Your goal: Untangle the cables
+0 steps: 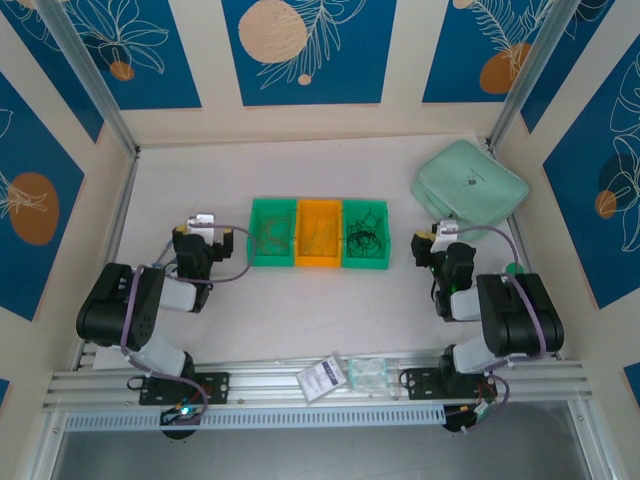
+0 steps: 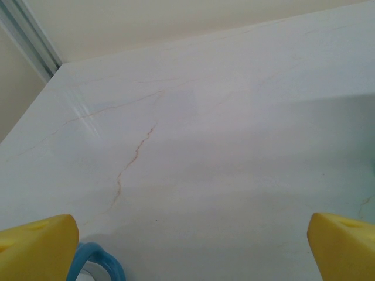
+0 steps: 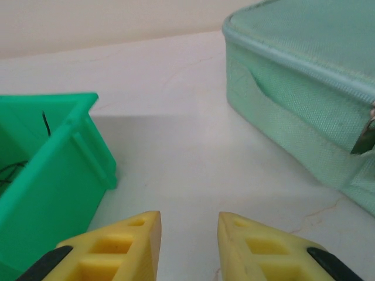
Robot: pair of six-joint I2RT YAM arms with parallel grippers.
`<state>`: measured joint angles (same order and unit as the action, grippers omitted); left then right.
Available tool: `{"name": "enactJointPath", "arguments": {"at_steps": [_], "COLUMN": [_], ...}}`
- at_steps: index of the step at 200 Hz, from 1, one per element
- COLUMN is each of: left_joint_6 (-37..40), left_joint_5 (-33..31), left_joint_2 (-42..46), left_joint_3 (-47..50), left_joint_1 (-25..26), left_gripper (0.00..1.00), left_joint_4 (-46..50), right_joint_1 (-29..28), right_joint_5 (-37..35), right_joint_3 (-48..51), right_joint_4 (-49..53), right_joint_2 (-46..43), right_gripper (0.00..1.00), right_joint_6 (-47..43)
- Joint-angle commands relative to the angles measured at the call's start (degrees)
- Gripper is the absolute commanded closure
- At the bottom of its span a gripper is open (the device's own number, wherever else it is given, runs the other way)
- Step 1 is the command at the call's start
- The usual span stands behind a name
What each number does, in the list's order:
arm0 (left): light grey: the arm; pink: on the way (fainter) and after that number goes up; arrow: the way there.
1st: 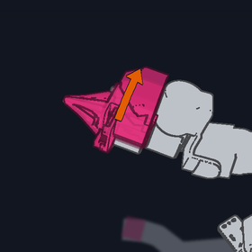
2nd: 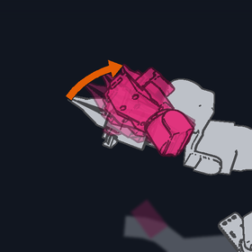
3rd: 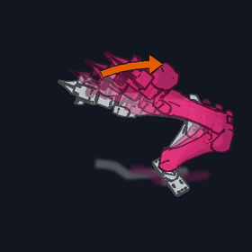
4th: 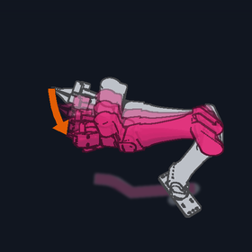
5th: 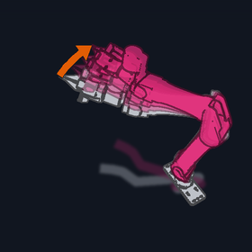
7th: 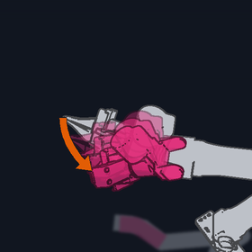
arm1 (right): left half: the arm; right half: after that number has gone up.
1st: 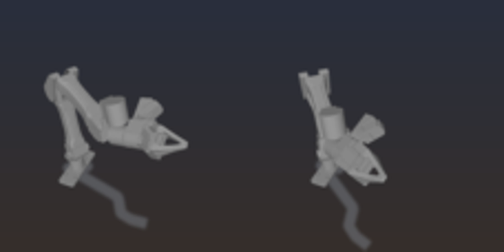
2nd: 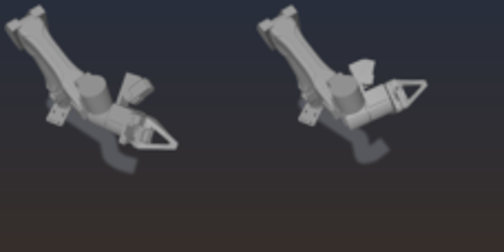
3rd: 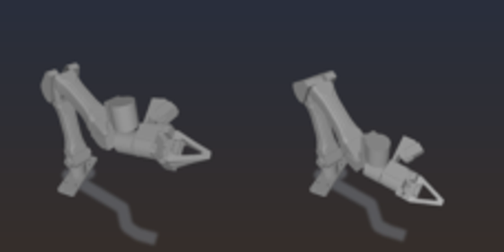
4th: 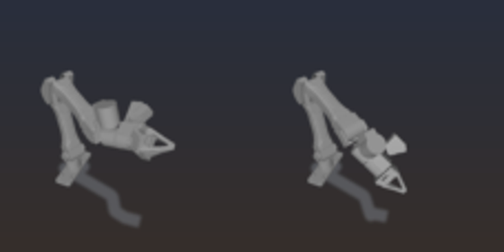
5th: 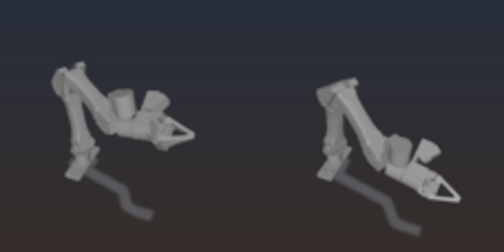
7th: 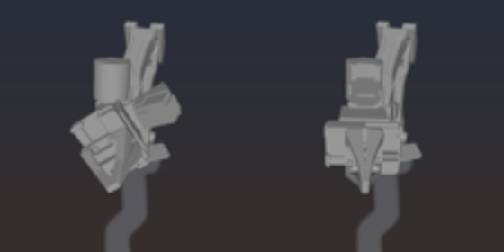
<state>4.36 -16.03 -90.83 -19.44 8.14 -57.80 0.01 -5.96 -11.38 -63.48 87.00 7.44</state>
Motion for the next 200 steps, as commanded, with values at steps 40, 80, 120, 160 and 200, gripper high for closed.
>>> {"name": "enactJointPath", "arguments": {"at_steps": [40, 80, 120, 160, 200], "left_joint_6": [-0.8, -0.8, -0.8, -0.8, -0.8], "left_joint_5": [1.2, 1.3, 1.2, 1.2, 1.2], "left_joint_2": [0.7, 0.7, 0.7, 0.7, 0.7], "left_joint_3": [-0.3, -0.3, -0.3, -0.3, -0.3], "left_joint_1": [-0.4, -0.4, -0.4, -0.5, -0.4], "left_gripper": [0.00, 0.00, 0.00, 0.00, 0.00], "left_joint_4": [-0.5, -0.5, -0.4, -0.5, -0.4], "right_joint_1": [0.2, 0.4, 0.6, 0.4, 0.0], "right_joint_5": [1.2, 1.1, 1.4, 1.0, 0.5], "right_joint_3": [-7.7, -11.6, -11.7, -11.4, -11.3], "right_joint_4": [6.4, 13.5, 13.7, 13.3, 13.0], "right_joint_2": [1.1, 1.3, 1.3, 1.2, 1.2], "right_gripper": [0.68, 0.66, 0.52, 0.01, 0.02], "right_joint_6": [-1.0, -0.7, -0.6, -0.7, -1.0]}}
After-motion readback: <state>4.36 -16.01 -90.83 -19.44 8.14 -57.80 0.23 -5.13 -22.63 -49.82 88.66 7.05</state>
